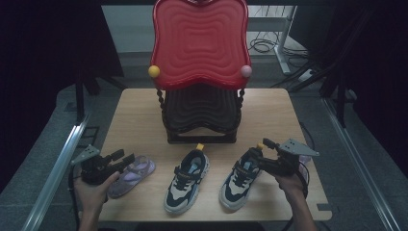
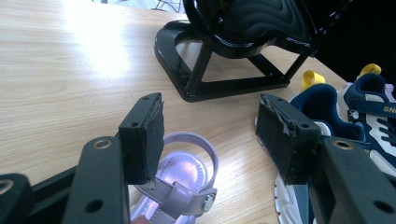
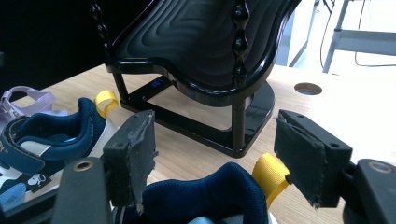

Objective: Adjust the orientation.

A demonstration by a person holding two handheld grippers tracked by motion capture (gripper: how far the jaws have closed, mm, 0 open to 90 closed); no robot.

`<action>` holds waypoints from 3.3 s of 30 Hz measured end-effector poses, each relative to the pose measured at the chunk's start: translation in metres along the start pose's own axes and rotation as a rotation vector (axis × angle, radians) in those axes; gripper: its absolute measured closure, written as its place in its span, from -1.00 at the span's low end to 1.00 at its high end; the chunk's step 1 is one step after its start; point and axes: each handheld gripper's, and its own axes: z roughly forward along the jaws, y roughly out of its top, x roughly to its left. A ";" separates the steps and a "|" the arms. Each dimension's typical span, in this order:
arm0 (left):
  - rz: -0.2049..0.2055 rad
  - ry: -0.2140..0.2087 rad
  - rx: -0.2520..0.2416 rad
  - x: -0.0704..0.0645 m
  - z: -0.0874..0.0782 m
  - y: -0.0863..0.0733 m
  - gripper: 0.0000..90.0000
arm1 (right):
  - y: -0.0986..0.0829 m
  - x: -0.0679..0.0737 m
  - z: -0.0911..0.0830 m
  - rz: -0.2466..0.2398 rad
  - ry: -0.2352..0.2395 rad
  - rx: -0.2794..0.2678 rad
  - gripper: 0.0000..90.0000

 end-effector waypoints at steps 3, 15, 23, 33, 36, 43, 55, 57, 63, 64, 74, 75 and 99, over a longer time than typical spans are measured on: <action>0.005 -0.002 0.010 -0.001 0.001 -0.001 -0.03 | -0.001 -0.003 0.001 0.016 0.014 -0.009 -0.32; 0.010 -0.011 -0.007 -0.010 -0.001 0.000 0.38 | -0.012 -0.009 0.005 0.048 0.047 0.000 -0.29; 0.069 -0.055 0.023 -0.021 0.001 0.001 0.84 | -0.010 -0.005 -0.006 0.093 0.025 -0.032 -0.27; 0.111 -0.052 0.088 -0.023 0.011 0.002 1.00 | -0.014 -0.008 0.000 0.127 -0.037 0.004 -0.27; 0.125 -0.044 0.083 -0.028 0.007 0.005 1.00 | -0.016 -0.007 0.000 0.111 -0.031 0.016 -0.27; 0.155 0.012 0.104 -0.031 -0.017 0.010 1.00 | -0.017 -0.007 0.001 0.106 -0.034 0.032 -0.28; 0.152 0.089 0.172 -0.016 -0.045 0.003 1.00 | -0.018 -0.007 0.001 0.103 -0.049 0.048 -0.28; 0.159 0.099 0.205 -0.015 -0.046 0.000 1.00 | -0.019 -0.006 0.002 0.096 -0.051 0.055 -0.28; 0.179 0.108 0.299 -0.013 -0.047 -0.011 1.00 | -0.020 -0.004 0.004 0.088 -0.054 0.072 -0.29; 0.170 0.105 0.306 -0.012 -0.045 -0.015 1.00 | -0.021 -0.004 0.005 0.089 -0.056 0.074 -0.29; 0.137 0.085 0.383 -0.010 -0.027 -0.043 1.00 | -0.026 -0.004 0.009 0.091 -0.070 0.102 -0.29; 0.137 0.085 0.383 -0.010 -0.027 -0.043 1.00 | -0.026 -0.004 0.009 0.091 -0.070 0.102 -0.29; 0.101 0.124 0.467 0.000 -0.018 -0.075 1.00 | -0.032 -0.004 0.011 0.111 -0.090 0.129 -0.30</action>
